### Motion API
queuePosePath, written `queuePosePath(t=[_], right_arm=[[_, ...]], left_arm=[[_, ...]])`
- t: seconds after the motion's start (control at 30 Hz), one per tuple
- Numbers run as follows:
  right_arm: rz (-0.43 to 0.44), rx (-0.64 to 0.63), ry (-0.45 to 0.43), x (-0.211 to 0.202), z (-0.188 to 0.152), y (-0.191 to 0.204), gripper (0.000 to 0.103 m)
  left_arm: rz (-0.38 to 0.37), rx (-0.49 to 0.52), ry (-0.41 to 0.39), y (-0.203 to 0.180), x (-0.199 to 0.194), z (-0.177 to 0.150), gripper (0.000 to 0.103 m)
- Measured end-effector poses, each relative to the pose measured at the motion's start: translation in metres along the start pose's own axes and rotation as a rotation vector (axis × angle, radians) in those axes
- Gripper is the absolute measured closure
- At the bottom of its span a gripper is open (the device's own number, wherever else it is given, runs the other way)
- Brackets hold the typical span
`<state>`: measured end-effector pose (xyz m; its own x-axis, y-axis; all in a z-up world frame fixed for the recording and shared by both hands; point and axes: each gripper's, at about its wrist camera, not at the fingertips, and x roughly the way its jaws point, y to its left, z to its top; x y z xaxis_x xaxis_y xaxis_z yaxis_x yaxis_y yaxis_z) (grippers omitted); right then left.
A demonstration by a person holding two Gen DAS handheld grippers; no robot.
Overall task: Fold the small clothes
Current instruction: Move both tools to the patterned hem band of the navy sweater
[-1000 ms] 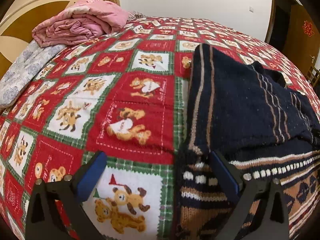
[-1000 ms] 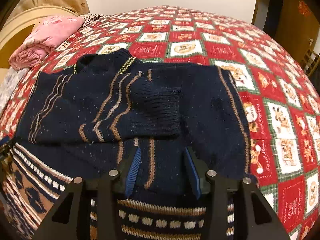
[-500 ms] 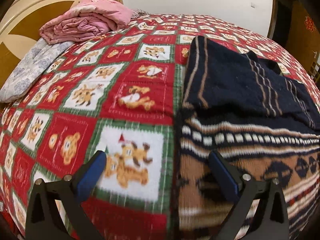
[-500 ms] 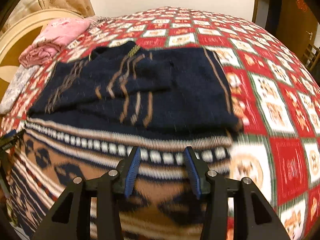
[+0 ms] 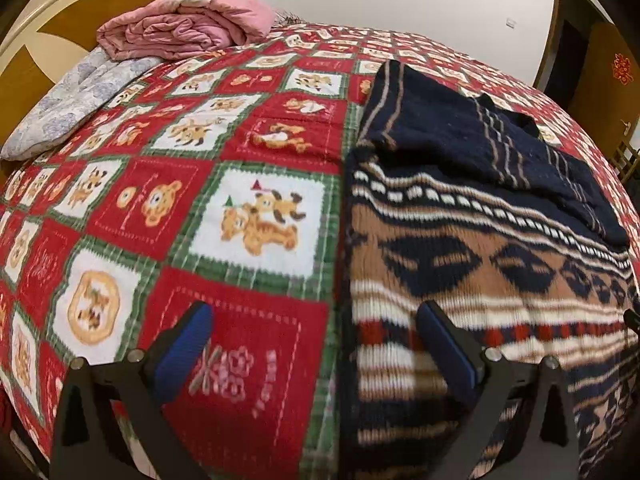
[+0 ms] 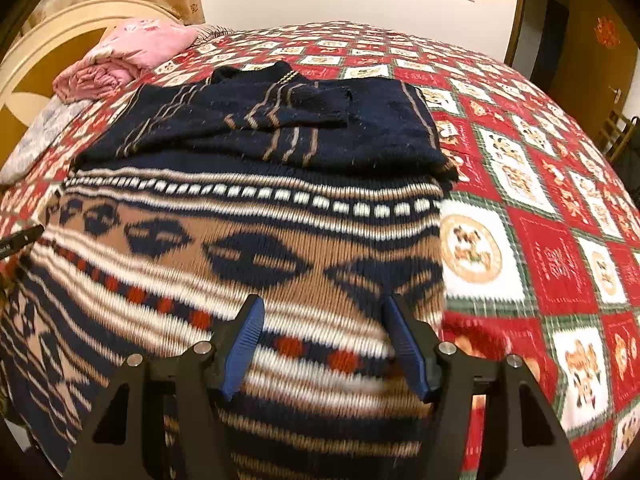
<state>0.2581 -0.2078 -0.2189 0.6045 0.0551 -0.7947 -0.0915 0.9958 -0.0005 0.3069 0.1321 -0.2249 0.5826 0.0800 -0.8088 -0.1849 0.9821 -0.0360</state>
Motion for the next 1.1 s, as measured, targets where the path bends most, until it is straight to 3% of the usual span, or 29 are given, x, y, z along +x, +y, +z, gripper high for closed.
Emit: queuePosePath(t=[0.47, 0.67, 0.87, 0.93, 1.0, 1.1], right_arm=[[0.039, 0.063, -0.049, -0.056, -0.063, -0.006, 0.039], [0.030, 0.088, -0.024, -0.065, -0.087, -0.013, 0.039], [0.089, 0.145, -0.034, -0.088, -0.118, -0.018, 0.039], [0.106, 0.159, -0.023, -0.097, -0.131, -0.020, 0.039], [0.115, 0.171, -0.020, -0.104, -0.143, -0.022, 0.041], [0.150, 0.205, -0.001, -0.112, -0.161, -0.027, 0.051]], left_arm=[[-0.073, -0.011, -0.021, 0.006, -0.048, -0.061, 0.000], [-0.080, 0.025, -0.018, 0.003, -0.064, -0.093, 0.000], [-0.128, 0.020, 0.002, -0.001, -0.084, -0.115, 0.000], [-0.153, 0.037, 0.015, -0.004, -0.091, -0.125, 0.002], [-0.175, 0.043, 0.034, -0.007, -0.093, -0.132, 0.010], [-0.211, 0.042, 0.067, -0.008, -0.096, -0.141, 0.017]])
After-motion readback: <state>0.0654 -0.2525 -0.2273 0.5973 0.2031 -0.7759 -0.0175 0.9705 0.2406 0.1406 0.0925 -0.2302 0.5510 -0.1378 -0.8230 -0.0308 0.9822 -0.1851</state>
